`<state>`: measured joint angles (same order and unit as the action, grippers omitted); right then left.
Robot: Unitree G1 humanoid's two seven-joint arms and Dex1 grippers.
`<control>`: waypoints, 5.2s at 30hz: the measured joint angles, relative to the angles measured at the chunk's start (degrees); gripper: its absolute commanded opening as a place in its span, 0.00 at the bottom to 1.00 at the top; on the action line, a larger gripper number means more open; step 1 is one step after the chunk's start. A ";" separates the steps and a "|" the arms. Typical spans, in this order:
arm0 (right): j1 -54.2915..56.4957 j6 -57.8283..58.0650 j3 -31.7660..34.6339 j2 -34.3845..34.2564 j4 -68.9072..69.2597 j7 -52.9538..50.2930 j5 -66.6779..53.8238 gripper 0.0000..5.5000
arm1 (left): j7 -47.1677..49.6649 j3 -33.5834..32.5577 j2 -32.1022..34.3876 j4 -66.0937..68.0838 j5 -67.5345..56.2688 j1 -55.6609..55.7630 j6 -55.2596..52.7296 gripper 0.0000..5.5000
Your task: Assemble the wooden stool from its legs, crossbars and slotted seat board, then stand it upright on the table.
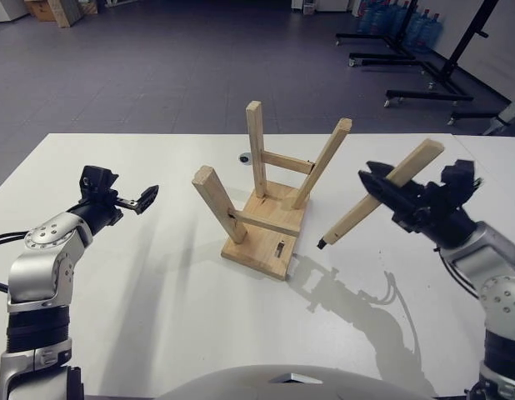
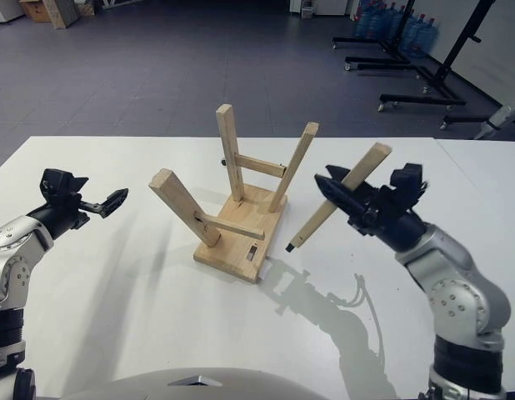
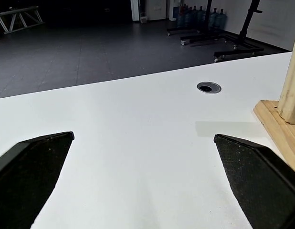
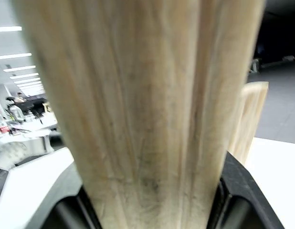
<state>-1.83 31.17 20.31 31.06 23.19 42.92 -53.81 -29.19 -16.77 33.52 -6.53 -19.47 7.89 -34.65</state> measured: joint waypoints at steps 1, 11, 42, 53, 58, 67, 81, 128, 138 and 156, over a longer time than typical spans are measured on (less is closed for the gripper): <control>-0.97 -0.55 -1.40 -0.51 -0.35 0.64 1.64 0.37 | -0.04 0.08 0.15 0.55 0.04 -0.19 0.00 0.98; -0.48 0.15 3.03 -1.48 -6.95 5.78 -7.08 0.37 | -0.09 0.74 0.80 0.97 0.28 -1.18 -0.05 0.98; -1.91 -28.82 -13.61 -15.51 -8.10 16.16 11.73 0.37 | -2.22 3.53 1.73 4.55 1.45 -0.16 0.16 0.98; -2.24 -29.92 -13.81 -15.18 -8.74 16.64 12.05 0.37 | -2.42 4.45 1.71 5.32 2.07 0.48 1.70 0.98; -4.26 -29.98 -13.46 -14.33 -8.36 16.59 12.06 0.37 | -2.39 4.66 1.66 5.64 2.09 0.48 2.34 0.98; -3.23 -30.18 -15.88 -16.20 -8.85 16.01 12.28 0.37 | -2.26 4.83 1.50 6.20 2.10 0.48 2.46 0.98; -3.17 -30.09 -15.20 -14.53 -9.01 15.99 12.15 0.37 | -2.07 5.16 0.85 5.25 2.11 0.03 2.38 0.98; -3.94 -33.85 -17.87 -15.34 -9.71 16.22 16.83 0.37 | -2.06 6.83 -0.57 6.51 3.82 -0.48 3.90 0.98; -3.83 -35.15 -18.22 -15.08 -10.81 16.12 17.09 0.37 | -1.99 6.95 -0.74 5.70 3.93 -0.49 3.89 0.98; -3.40 -32.82 -24.42 -11.33 -5.24 10.51 22.91 0.37 | -1.76 7.40 -1.44 4.61 4.28 -0.71 3.86 0.98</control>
<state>-5.23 -1.65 -4.11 19.73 17.95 53.42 -30.90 -30.95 -9.38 32.08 -1.93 -15.20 7.18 -30.79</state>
